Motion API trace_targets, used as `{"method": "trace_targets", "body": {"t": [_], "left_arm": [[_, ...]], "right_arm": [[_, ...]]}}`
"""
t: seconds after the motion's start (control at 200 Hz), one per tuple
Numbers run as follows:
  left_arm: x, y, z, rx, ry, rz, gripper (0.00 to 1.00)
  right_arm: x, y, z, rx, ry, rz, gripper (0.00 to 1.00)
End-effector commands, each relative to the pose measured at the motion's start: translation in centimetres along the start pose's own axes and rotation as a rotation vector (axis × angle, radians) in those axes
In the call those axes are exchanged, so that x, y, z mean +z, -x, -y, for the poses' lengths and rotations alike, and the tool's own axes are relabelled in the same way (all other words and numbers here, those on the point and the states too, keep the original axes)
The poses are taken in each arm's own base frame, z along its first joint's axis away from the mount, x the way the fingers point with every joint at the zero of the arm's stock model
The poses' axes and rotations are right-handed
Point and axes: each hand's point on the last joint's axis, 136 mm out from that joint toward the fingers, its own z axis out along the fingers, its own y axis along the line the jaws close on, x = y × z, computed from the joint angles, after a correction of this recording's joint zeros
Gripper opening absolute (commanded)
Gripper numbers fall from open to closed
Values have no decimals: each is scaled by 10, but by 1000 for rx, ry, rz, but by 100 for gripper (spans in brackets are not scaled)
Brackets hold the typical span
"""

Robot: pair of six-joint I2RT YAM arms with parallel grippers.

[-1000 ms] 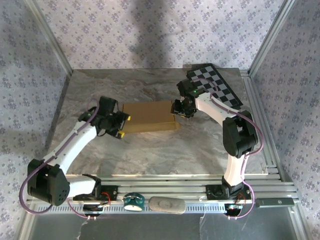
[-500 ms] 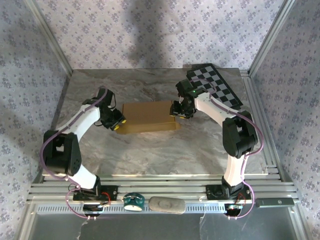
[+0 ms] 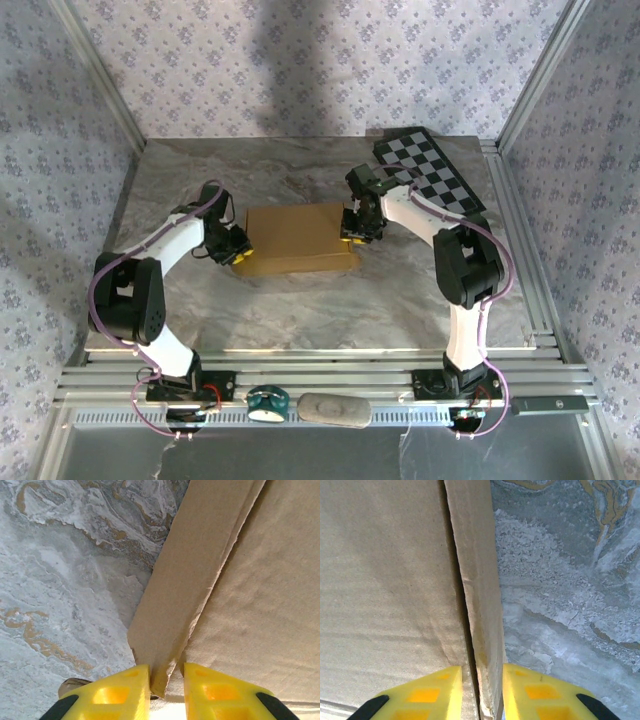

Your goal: Fold the paper box

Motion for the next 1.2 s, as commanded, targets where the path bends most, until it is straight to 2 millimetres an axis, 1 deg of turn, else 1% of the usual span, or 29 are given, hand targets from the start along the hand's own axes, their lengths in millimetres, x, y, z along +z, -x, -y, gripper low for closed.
{"method": "trace_targets", "body": {"t": [0.0, 0.07, 0.13, 0.17, 0.195, 0.25, 0.3, 0.335, 0.385, 0.46, 0.515, 0.57, 0.675, 0.765, 0.825, 0.9, 1.034, 1.094, 1.119, 1.194], "left_arm": [[-3, -4, -12, 33, 78, -22, 22], [-5, -3, -13, 43, 84, -17, 22], [-16, 0, -12, 55, 89, 19, 23], [-28, 4, -10, 68, 95, 56, 28], [-37, 6, -8, 79, 95, 81, 34], [-55, 9, -2, 107, 81, 130, 41], [-64, 6, 1, 134, 67, 144, 46], [-65, 2, 1, 152, 67, 128, 48], [-63, -6, -1, 180, 79, 91, 50], [-56, -15, 0, 222, 71, 58, 55], [-50, -20, 6, 245, 32, 46, 56], [-45, -23, 12, 262, 5, 34, 56], [-34, -29, 8, 262, 11, -3, 56], [-28, -35, 1, 268, 26, -30, 57], [-26, -38, -5, 273, 36, -31, 57], [-22, -40, -8, 283, 37, -32, 58], [-10, -38, -7, 293, 15, -26, 58], [-6, -40, -7, 284, 6, -38, 58], [-5, -36, -2, 285, -15, -20, 57], [-2, -35, 0, 275, -27, -14, 57]], "right_arm": [[7, -9, 19, 4, -77, -46, 25], [7, -8, 21, 2, -82, -53, 25], [-1, -3, 20, -4, -77, -39, 26], [-10, 0, 18, -16, -75, -17, 29], [-16, 3, 15, -24, -73, -2, 31], [-30, 6, 13, -30, -73, 20, 38], [-41, 6, 12, -39, -74, 29, 44], [-46, 3, 12, -44, -73, 26, 47], [-50, -5, 11, -53, -64, 7, 51], [-51, -24, 10, -57, -43, -45, 56], [-52, -39, 7, -55, -11, -84, 58], [-54, -52, 0, -58, 31, -105, 60], [-55, -70, -10, -31, 84, -134, 63], [-48, -84, -11, -9, 96, -175, 63], [-43, -86, -11, -15, 90, -173, 63], [-40, -84, -12, -23, 92, -162, 63], [-33, -79, -10, -28, 86, -165, 63], [-31, -77, -11, -29, 93, -167, 63], [-30, -76, -12, -30, 97, -167, 63], [-27, -76, -14, -26, 110, -174, 63]]}}
